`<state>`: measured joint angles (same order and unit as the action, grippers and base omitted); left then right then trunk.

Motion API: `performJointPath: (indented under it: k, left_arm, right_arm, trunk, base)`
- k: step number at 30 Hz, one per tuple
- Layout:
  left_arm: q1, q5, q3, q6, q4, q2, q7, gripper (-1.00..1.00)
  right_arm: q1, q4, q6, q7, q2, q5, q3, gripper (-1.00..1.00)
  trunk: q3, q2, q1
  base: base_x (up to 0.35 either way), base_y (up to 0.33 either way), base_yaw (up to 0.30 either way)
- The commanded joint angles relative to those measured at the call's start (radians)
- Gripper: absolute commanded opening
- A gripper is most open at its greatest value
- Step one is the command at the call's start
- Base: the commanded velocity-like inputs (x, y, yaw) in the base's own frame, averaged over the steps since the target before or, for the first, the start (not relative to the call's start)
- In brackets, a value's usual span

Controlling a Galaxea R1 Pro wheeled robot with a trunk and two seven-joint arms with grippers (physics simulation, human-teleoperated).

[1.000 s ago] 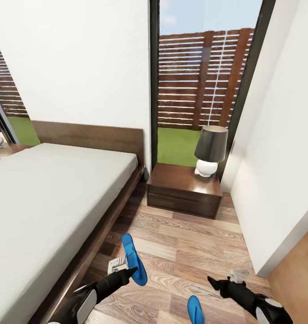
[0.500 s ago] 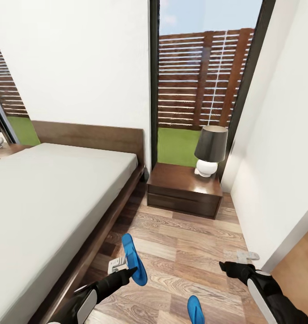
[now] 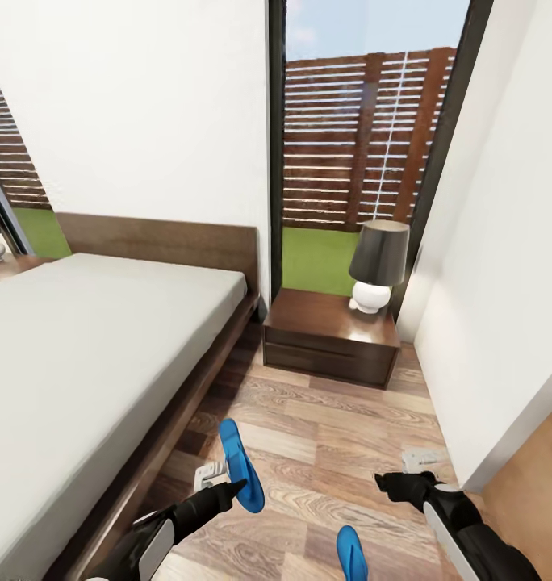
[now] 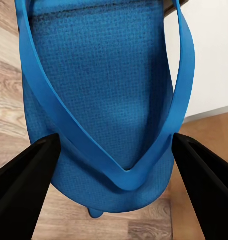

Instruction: In the bedroom, move the book from the bed onto either nightstand, and place the two sandals side by side next to the bed.

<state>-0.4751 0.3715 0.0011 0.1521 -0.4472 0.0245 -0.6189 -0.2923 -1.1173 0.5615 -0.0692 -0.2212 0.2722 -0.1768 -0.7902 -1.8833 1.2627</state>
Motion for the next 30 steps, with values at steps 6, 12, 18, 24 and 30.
performJointPath:
  k: [6, 12, 18, 24, 30]
  left_arm:
    - [0.0, 0.011, 0.0, 0.01, -0.001, 0.0, -0.002, -1.0]
    - [0.0, 0.01, 0.0, 0.01, -0.001, 0.0, -0.003, -1.0]
    - [0.0, 0.01, 0.0, 0.01, -0.002, -0.001, -0.007, -1.0]
    - [0.0, 0.011, 0.0, 0.011, -0.002, -0.002, -0.007, -1.0]
    - [0.0, 0.012, 0.0, 0.012, -0.002, -0.002, -0.007, -1.0]
  right_arm:
    - [-0.001, 0.058, 0.0, -0.013, 0.01, -0.001, -0.03, 1.0]
    - [-0.001, 0.075, 0.001, -0.011, 0.011, -0.006, -0.028, 1.0]
    - [-0.001, 0.068, 0.004, -0.006, 0.006, -0.005, -0.019, 1.0]
    - [-0.001, 0.068, 0.005, -0.008, 0.006, -0.005, -0.018, 1.0]
    - [-0.001, 0.068, 0.006, -0.013, 0.005, -0.003, -0.017, 1.0]
  trunk:
    - [-0.02, -0.043, 0.023]
    - [-0.039, -0.085, 0.046]
    - [-0.057, -0.127, 0.069]
    - [-0.076, -0.169, 0.092]
    - [-0.095, -0.211, 0.115]
  base:
    - [0.0, 0.0, 0.0]
    - [0.0, 0.0, 0.0]
    - [0.0, 0.0, 0.0]
    - [0.0, 0.0, 0.0]
    - [0.0, 0.0, 0.0]
